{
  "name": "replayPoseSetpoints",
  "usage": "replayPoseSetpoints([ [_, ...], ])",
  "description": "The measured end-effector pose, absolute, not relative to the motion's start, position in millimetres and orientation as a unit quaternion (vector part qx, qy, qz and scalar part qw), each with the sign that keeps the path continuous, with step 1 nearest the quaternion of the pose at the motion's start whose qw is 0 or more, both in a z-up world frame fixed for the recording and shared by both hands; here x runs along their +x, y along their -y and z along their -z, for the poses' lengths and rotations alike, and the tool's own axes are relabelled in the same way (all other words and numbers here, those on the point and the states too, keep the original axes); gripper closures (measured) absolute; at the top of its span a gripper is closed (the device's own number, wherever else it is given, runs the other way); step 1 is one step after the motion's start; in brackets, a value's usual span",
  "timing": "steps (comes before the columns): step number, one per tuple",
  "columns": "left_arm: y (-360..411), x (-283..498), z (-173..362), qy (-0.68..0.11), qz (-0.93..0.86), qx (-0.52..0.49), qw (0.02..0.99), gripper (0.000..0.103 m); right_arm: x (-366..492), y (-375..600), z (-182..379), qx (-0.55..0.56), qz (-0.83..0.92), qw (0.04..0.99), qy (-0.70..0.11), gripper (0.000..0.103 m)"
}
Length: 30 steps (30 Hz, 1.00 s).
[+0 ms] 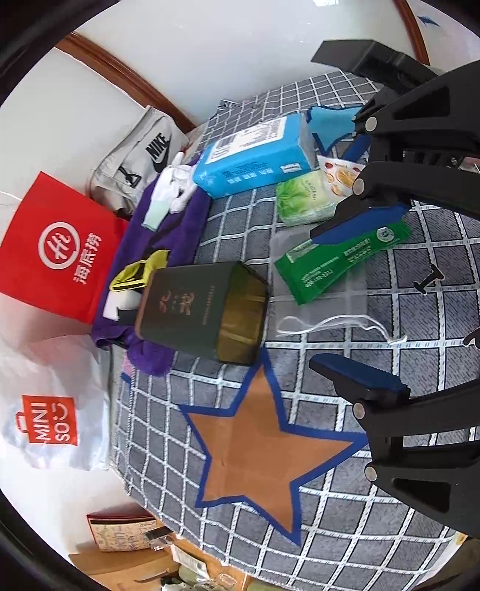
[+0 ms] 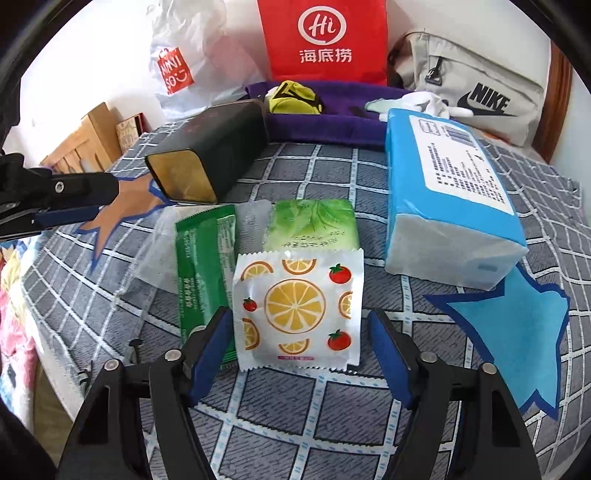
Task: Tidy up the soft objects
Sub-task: 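Grasp the orange-print wipe packet with the right gripper, then grasp the green packet with the left gripper while the right gripper holds the orange packet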
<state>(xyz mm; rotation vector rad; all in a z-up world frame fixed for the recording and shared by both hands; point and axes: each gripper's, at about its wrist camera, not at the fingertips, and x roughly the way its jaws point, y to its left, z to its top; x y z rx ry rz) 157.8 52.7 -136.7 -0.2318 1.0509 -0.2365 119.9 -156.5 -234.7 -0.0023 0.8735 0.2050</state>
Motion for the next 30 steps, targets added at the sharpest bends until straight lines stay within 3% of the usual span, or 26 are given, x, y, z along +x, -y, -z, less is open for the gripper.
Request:
replayPoseSetpoints([
  [1, -51, 158, 139, -0.502, 0.112, -0.109, 0.851, 0.044, 119, 157, 235, -0.002, -0.098, 0.902, -0.421, 0.043],
  [5, -45, 159, 144, -0.51, 0.11, -0.105, 0.847, 0.044, 116, 168, 231, 0.019, -0.109, 0.901, -0.42, 0.049],
  [23, 8, 170, 183, -0.559, 0.098, -0.088, 0.818, 0.044, 92, 226, 210, 0.065, -0.1, 0.915, -0.386, 0.049],
  [30, 25, 176, 186, -0.562, 0.083, -0.072, 0.82, 0.039, 92, 244, 214, 0.075, -0.093, 0.915, -0.386, 0.049],
])
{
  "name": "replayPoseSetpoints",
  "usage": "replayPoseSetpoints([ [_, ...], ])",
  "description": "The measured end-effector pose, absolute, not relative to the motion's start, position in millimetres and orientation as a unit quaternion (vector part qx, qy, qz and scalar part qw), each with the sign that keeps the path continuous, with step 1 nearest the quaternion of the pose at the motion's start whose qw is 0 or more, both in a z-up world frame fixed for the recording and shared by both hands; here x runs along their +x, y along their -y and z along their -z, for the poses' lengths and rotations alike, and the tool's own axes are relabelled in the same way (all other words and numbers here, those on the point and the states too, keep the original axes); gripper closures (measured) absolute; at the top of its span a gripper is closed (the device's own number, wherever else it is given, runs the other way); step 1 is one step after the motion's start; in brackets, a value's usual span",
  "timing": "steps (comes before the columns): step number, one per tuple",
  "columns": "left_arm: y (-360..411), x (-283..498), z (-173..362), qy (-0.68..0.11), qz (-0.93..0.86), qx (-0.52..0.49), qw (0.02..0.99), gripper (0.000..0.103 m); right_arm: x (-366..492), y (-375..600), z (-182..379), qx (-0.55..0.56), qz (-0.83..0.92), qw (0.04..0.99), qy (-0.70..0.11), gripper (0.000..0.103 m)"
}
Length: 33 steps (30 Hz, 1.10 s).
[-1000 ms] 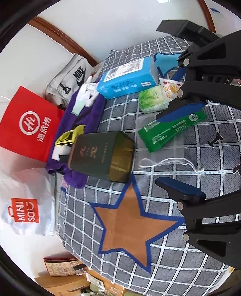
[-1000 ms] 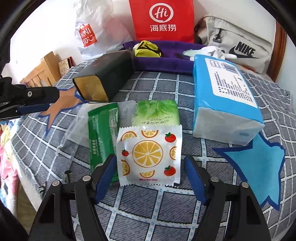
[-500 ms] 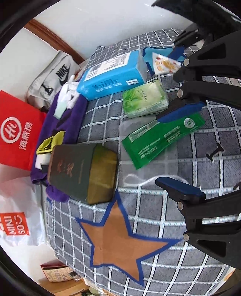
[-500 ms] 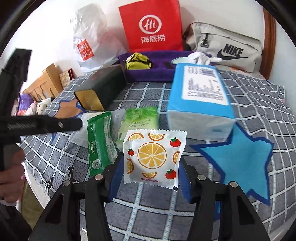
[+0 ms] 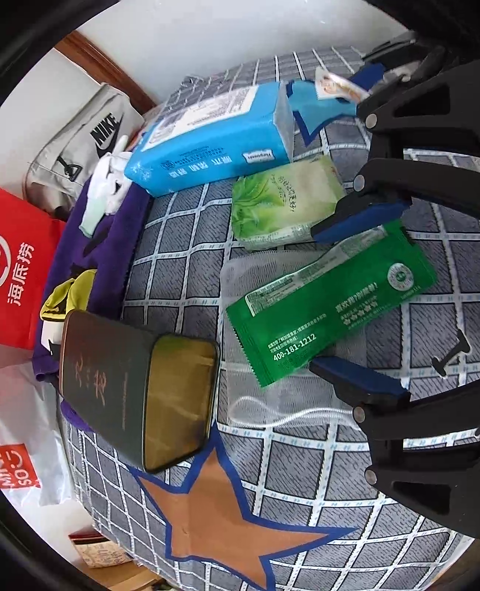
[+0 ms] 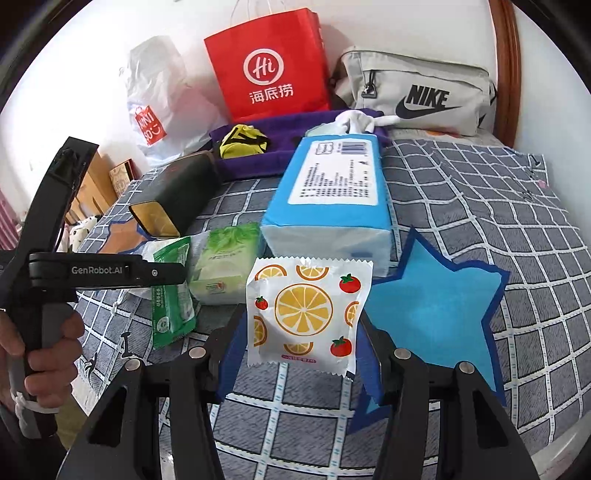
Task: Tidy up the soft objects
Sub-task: 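Grasp the green packet with the left gripper while the right gripper holds the orange packet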
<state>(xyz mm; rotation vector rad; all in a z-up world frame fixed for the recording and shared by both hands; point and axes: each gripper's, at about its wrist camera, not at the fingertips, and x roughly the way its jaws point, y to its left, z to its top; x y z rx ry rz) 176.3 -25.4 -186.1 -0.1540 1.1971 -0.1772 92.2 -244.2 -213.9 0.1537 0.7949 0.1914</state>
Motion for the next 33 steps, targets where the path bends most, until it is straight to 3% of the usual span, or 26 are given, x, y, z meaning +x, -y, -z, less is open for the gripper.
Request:
replayPoseSetpoints([
  [4, 39, 176, 187, -0.552, 0.061, -0.033, 0.831, 0.041, 94, 251, 217, 0.083, -0.093, 0.913, -0.388, 0.049],
  [6, 46, 174, 187, -0.545, 0.059, -0.008, 0.836, 0.051, 95, 253, 219, 0.084, -0.093, 0.913, -0.39, 0.049],
  [10, 43, 171, 182, -0.544, 0.072, -0.007, 0.836, 0.06, 96, 255, 221, 0.089, -0.091, 0.912, -0.391, 0.049],
  [19, 21, 161, 181, -0.556, 0.064, 0.0, 0.829, 0.058, 95, 257, 220, 0.093, -0.091, 0.912, -0.389, 0.049],
  [22, 30, 159, 186, -0.55, 0.065, 0.021, 0.832, 0.047, 96, 255, 220, 0.088, -0.091, 0.912, -0.391, 0.049],
  [25, 42, 155, 188, -0.539, 0.056, 0.057, 0.839, 0.046, 94, 252, 218, 0.082, -0.09, 0.913, -0.39, 0.049],
  [27, 40, 154, 187, -0.536, 0.066, 0.048, 0.84, 0.061, 92, 251, 216, 0.078, -0.091, 0.914, -0.388, 0.049],
  [33, 34, 153, 181, -0.545, 0.08, 0.032, 0.834, 0.067, 90, 247, 205, 0.068, -0.088, 0.917, -0.382, 0.049],
])
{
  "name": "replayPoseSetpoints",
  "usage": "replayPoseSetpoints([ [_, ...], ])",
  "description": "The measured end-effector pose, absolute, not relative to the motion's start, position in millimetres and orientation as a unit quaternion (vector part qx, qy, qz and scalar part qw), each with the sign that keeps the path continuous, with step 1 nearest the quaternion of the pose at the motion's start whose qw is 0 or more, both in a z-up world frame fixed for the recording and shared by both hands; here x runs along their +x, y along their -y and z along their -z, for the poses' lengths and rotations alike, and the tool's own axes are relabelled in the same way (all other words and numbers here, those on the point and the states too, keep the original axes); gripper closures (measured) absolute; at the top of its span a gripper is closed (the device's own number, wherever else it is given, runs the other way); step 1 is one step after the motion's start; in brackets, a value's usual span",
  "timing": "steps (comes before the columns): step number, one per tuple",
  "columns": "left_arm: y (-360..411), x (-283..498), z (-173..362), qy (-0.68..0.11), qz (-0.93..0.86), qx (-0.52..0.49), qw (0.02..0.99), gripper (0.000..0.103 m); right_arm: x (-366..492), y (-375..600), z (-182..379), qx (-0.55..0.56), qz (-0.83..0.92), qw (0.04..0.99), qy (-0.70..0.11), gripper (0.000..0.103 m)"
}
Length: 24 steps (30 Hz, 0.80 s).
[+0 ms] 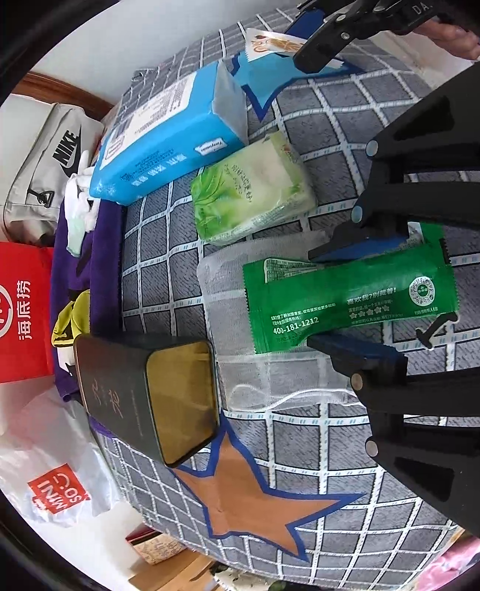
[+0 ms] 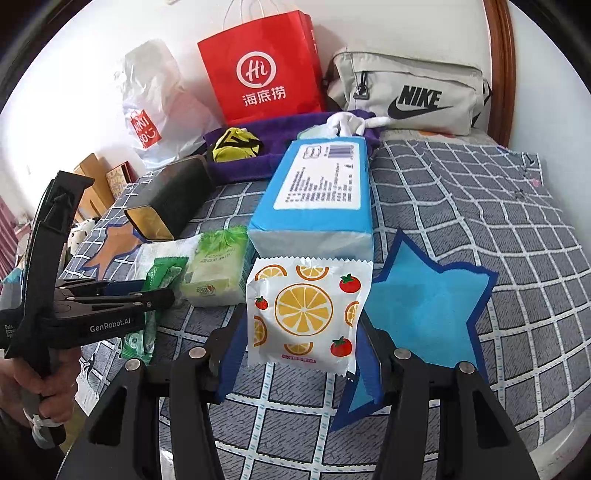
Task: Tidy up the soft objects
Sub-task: 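Grasp the green packet with the left gripper while the right gripper holds the orange packet, then carry the green packet with the left gripper while the right gripper carries the orange packet toward the towel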
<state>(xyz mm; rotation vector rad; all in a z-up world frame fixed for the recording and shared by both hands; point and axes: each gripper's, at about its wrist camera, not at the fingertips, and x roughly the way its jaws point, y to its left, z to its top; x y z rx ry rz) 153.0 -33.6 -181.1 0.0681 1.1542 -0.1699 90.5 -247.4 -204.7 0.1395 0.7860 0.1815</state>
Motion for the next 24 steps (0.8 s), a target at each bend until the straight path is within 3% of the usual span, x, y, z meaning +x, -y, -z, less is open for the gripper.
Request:
replayPoseSetpoints([
  [24, -2, 144, 104, -0.487, 0.096, -0.027, 0.867, 0.068, 82, 230, 135, 0.033, -0.089, 0.935, -0.343, 0.049],
])
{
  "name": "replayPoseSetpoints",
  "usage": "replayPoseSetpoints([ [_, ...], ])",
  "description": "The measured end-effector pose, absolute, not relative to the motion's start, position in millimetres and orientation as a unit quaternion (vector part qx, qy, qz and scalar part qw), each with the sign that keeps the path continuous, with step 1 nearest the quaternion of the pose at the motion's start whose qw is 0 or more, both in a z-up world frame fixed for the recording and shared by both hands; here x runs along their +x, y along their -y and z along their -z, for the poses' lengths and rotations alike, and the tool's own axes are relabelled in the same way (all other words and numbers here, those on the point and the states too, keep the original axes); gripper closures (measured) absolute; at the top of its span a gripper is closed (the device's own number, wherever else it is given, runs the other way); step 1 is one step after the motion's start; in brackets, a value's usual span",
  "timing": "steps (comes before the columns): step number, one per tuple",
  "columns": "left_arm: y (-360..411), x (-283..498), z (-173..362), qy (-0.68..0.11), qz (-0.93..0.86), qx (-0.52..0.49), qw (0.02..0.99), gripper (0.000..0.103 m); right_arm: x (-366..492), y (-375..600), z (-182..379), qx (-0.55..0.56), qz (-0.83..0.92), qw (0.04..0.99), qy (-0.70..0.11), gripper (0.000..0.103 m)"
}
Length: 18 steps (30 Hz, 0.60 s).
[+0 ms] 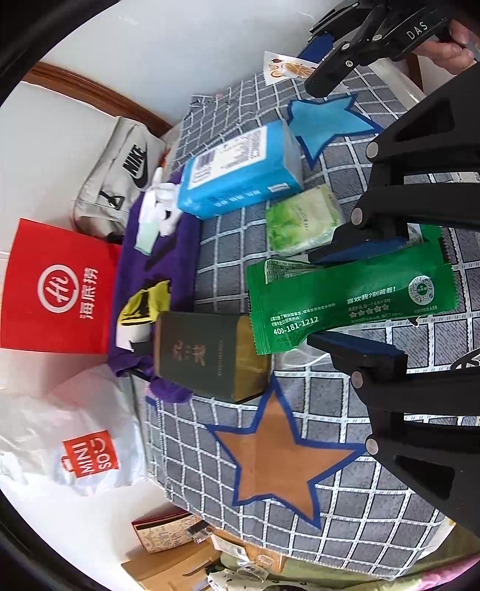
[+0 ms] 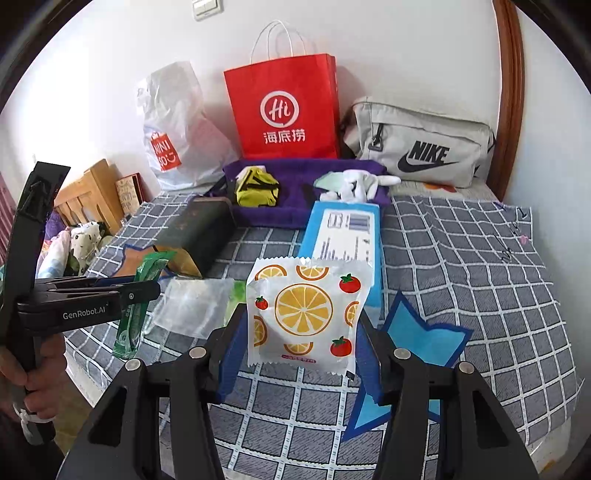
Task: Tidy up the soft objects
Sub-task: 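Carry the green packet with the left gripper while the right gripper carries the orange packet toward the towel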
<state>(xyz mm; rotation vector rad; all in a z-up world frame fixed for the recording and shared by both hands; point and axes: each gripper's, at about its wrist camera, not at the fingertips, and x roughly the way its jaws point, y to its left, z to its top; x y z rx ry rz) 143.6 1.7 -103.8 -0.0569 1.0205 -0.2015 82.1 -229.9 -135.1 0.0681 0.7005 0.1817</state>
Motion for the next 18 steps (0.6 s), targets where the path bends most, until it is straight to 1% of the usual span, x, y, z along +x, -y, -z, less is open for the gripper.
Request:
replayPoseSetpoints([
  [4, -3, 145, 96, -0.481, 0.088, -0.017, 0.872, 0.068, 81, 227, 125, 0.025, -0.086, 0.938, -0.335, 0.049],
  [18, -25, 153, 69, -0.451, 0.094, -0.046, 0.886, 0.068, 93, 208, 99, 0.004, -0.085, 0.943, -0.321, 0.049],
])
